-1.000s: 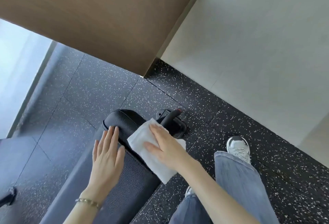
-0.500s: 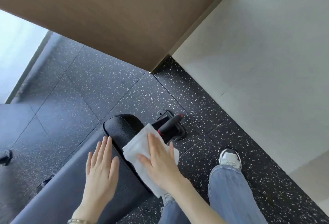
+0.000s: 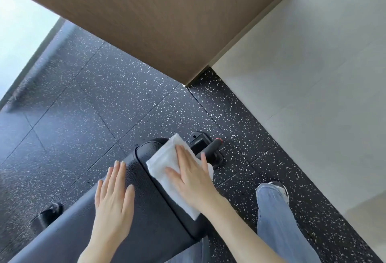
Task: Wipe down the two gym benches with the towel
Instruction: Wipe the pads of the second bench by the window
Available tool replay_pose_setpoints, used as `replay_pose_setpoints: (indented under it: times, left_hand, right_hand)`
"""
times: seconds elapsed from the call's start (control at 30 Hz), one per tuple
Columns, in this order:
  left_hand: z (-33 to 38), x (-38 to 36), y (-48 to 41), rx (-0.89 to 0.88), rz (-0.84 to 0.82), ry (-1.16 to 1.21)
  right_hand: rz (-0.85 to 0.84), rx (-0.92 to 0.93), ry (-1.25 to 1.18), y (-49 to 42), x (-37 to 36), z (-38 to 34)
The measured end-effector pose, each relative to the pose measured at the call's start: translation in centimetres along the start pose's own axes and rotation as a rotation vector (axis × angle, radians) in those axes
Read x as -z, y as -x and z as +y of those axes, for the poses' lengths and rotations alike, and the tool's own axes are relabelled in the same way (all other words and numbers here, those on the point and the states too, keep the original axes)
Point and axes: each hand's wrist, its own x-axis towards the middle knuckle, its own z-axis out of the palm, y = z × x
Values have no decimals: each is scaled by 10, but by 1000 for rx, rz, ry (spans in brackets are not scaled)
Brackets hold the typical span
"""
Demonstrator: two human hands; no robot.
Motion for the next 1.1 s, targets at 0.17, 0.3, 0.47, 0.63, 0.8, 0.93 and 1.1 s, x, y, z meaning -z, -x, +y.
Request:
replay_pose_setpoints:
  times: [0.17,0.3,0.47,0.63,0.8,0.93,1.1]
  left_hand:
    - [-22,5,-7,-97,-45,-28]
    - [-36,4,-18,-123,-37,-40]
    - [-43,1,-20,-145,-47,-3]
    - [-45,-6,-15,-130,-57,38]
    - [-52,-10,-10,-91,-36,57]
    - [-57,-11,-9,-59,-13,95]
    - [-70,-19,-2,-9,14,126]
  right_hand:
    - [31,-41,56,-2,1,-9]
    - [96,12,12,-61,2,-33]
    - [149,19,-18,-28,2,-24]
    - [110,-34,36,-29,7,-30]
    - [59,-35,68,-68,11,-46]
    - [167,15,24,-32,3,-34]
    - [96,-99,114,-48,13,-52]
